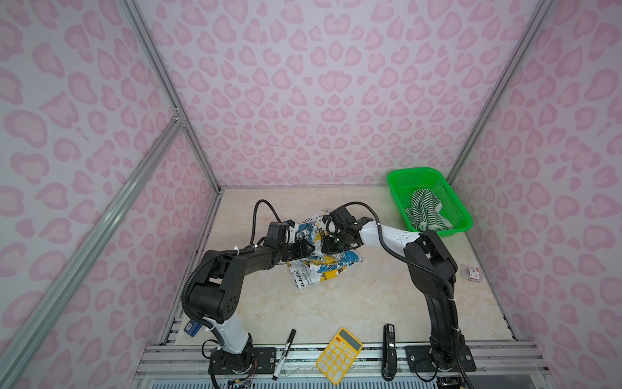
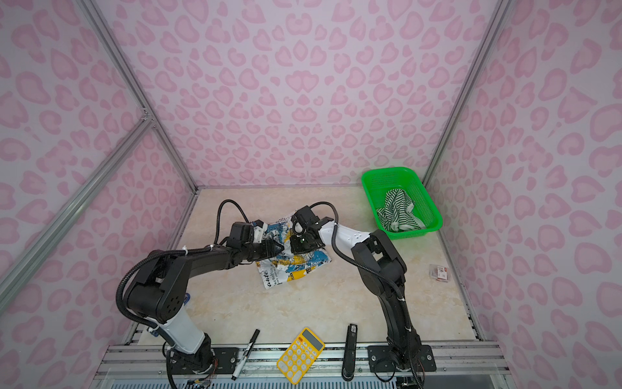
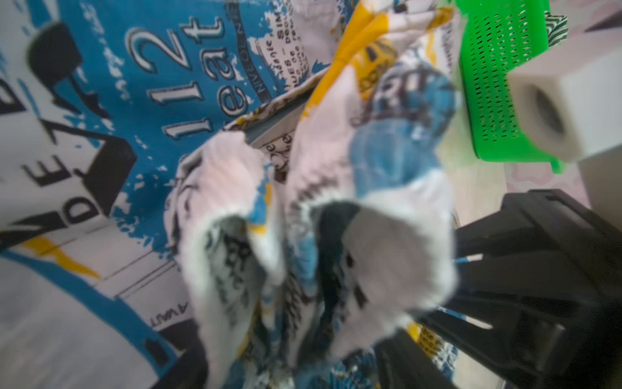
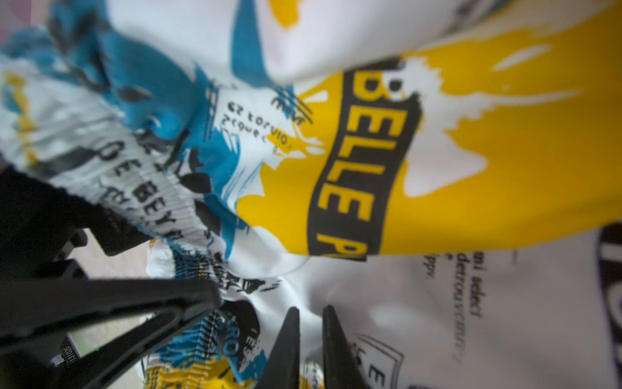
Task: Fold and stack the mixed laundry pile
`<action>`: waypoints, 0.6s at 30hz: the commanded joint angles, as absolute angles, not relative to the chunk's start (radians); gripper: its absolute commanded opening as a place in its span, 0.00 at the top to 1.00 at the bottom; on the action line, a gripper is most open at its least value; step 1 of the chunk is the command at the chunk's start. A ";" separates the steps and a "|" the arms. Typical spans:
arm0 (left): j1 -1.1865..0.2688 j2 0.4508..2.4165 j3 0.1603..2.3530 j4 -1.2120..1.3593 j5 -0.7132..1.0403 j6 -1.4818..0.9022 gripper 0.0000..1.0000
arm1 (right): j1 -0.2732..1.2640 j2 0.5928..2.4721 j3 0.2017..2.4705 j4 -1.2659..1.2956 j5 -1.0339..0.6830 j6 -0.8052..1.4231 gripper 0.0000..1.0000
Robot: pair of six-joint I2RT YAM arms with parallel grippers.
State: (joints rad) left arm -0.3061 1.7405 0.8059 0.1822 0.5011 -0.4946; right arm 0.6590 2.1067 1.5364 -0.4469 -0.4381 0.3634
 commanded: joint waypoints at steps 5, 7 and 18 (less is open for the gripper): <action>-0.305 1.666 0.833 0.204 0.536 -0.532 0.95 | 0.629 2.028 1.503 -0.465 -0.417 0.339 0.81; -0.304 1.587 0.842 0.144 0.532 -0.528 0.96 | 0.613 1.996 1.500 -0.478 -0.411 0.323 0.78; -0.289 1.509 0.715 -0.069 0.395 -0.549 0.96 | 0.585 2.054 1.613 -0.551 -0.405 0.252 0.72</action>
